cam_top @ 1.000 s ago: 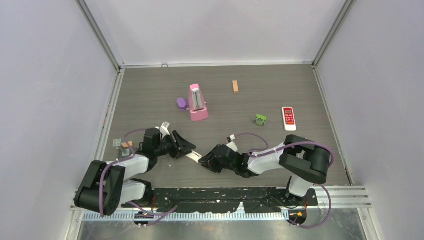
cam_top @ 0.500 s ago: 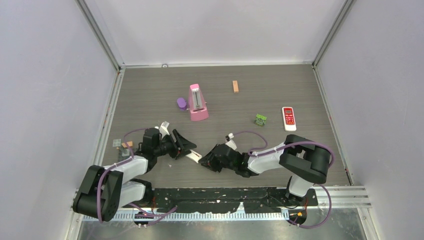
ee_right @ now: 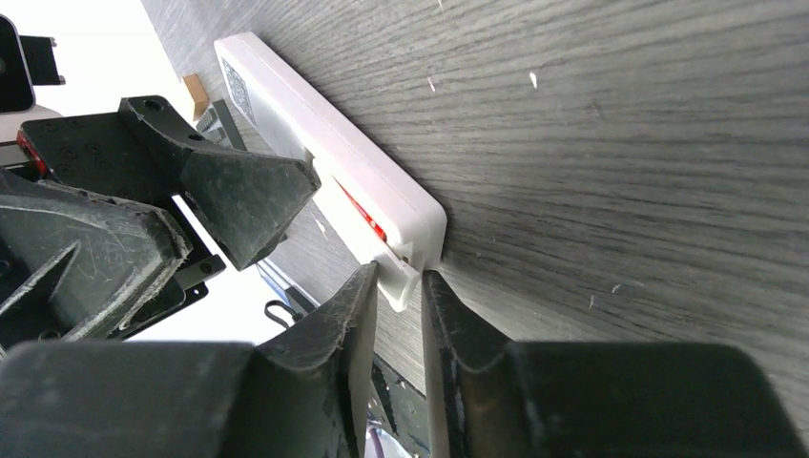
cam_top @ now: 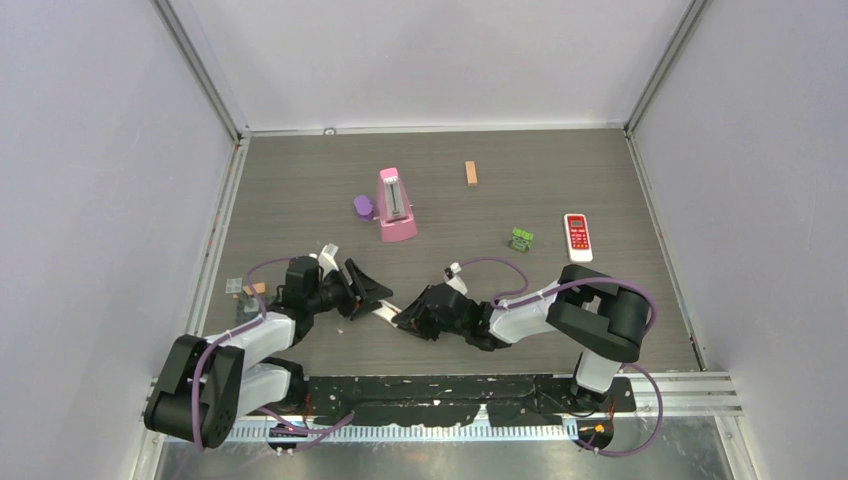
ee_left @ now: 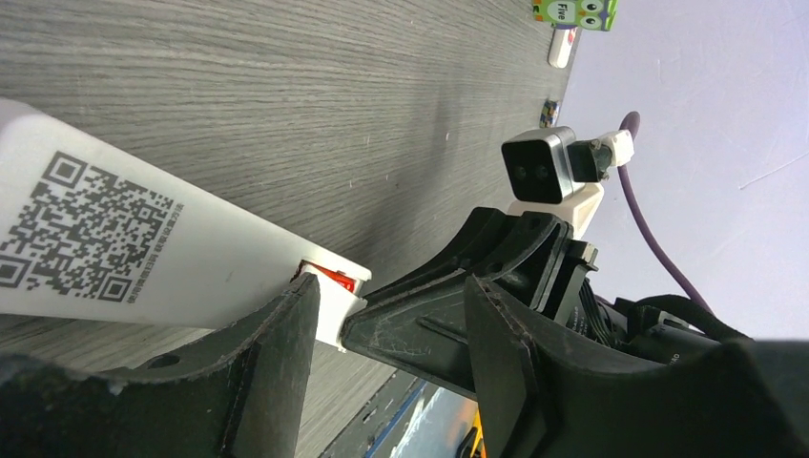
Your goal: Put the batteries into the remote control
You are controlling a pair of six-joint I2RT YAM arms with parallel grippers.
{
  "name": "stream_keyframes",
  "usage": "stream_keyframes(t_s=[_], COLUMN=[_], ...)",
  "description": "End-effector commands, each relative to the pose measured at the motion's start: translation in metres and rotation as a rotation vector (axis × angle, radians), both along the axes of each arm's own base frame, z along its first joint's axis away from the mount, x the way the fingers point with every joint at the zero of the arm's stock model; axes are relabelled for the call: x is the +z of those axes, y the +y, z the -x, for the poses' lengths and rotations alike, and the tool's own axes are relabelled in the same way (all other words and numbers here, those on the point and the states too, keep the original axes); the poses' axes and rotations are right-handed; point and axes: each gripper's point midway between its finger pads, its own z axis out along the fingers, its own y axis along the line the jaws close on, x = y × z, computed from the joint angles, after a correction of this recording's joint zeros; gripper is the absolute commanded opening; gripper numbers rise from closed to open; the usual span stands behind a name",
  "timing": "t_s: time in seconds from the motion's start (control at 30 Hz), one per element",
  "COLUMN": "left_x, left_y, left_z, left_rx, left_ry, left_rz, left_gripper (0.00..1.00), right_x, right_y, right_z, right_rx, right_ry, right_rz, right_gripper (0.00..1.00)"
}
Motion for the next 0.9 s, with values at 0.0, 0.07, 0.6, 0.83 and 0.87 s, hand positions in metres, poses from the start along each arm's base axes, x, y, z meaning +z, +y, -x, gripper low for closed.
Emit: stream_keyframes(t_s=[0.0, 0.07, 0.6, 0.83, 0.87], left_x=[0.000, 0.001, 0.010, 0.013, 0.013], left_y=[0.001, 0.001, 0.000, 0.000, 0.000], left_z=[0.001, 0.001, -0.004, -0.006, -0.006], left_rx=[-0.007, -0.006, -0.011, -0.014, -0.015], left_ry=[0.008, 0.005, -0.023, -0.033, -0.034], left_rz=[-0.020, -0.021, -0.026, -0.032, -0.031], left_gripper=[0.59, 0.59, 0.60, 0.60, 0.60], right_x=[0.010, 0.007, 0.015, 0.009, 0.006], right_y=[0.007, 0.001, -0.014, -0.016, -0.016], right_z=[-0.004, -0.005, -0.018, -0.018, -0.017], right_rx=[0.010, -0.001, 0.004, 0.023, 0.025], right_ry=[-0.022, -0.015, -0.092, -0.089, -0.077], right_rz=[-0.018, -0.002, 0.045, 0.042, 0.043], right_gripper=[0.24, 0.19, 0.05, 0.05, 0.05])
